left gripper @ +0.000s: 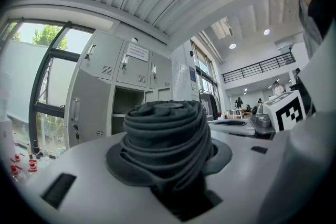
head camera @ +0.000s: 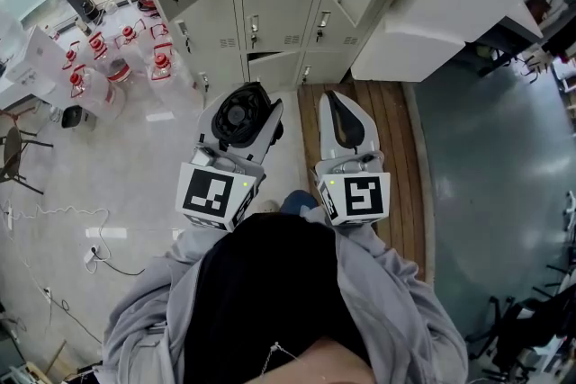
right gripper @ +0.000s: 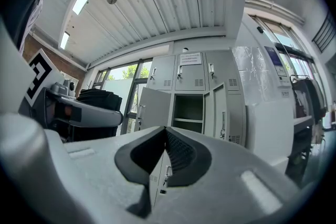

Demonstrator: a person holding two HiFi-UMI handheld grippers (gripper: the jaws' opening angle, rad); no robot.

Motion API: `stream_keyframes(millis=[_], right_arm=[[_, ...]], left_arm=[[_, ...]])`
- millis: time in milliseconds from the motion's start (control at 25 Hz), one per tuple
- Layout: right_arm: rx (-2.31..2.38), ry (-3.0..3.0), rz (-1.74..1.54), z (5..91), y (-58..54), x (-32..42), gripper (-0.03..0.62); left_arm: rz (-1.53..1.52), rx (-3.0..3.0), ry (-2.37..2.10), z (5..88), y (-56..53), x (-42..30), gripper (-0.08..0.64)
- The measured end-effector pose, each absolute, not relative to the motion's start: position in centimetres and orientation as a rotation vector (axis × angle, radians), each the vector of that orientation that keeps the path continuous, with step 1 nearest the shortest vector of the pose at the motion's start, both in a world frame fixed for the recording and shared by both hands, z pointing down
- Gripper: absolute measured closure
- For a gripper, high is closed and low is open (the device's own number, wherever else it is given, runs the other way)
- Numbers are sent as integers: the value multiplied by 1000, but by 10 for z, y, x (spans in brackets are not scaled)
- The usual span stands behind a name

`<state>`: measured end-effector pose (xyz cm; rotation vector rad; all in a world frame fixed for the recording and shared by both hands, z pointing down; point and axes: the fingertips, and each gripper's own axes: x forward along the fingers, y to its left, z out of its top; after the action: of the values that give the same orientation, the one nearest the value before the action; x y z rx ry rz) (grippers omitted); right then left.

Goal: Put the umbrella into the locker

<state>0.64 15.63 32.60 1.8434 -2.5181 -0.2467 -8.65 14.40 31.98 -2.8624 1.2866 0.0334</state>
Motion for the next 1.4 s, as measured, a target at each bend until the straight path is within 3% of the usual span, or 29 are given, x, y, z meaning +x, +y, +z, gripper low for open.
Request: stream_keyframes(millis=[520, 1400], right_arm=[[1787, -2576, -286, 331, 108, 1, 589], [1620, -2700, -252, 322, -122, 61, 589]], left_arm=[[51, -2841, 1316, 327, 101, -87, 362], [5, -2803, 1438, 309, -106, -19, 362]])
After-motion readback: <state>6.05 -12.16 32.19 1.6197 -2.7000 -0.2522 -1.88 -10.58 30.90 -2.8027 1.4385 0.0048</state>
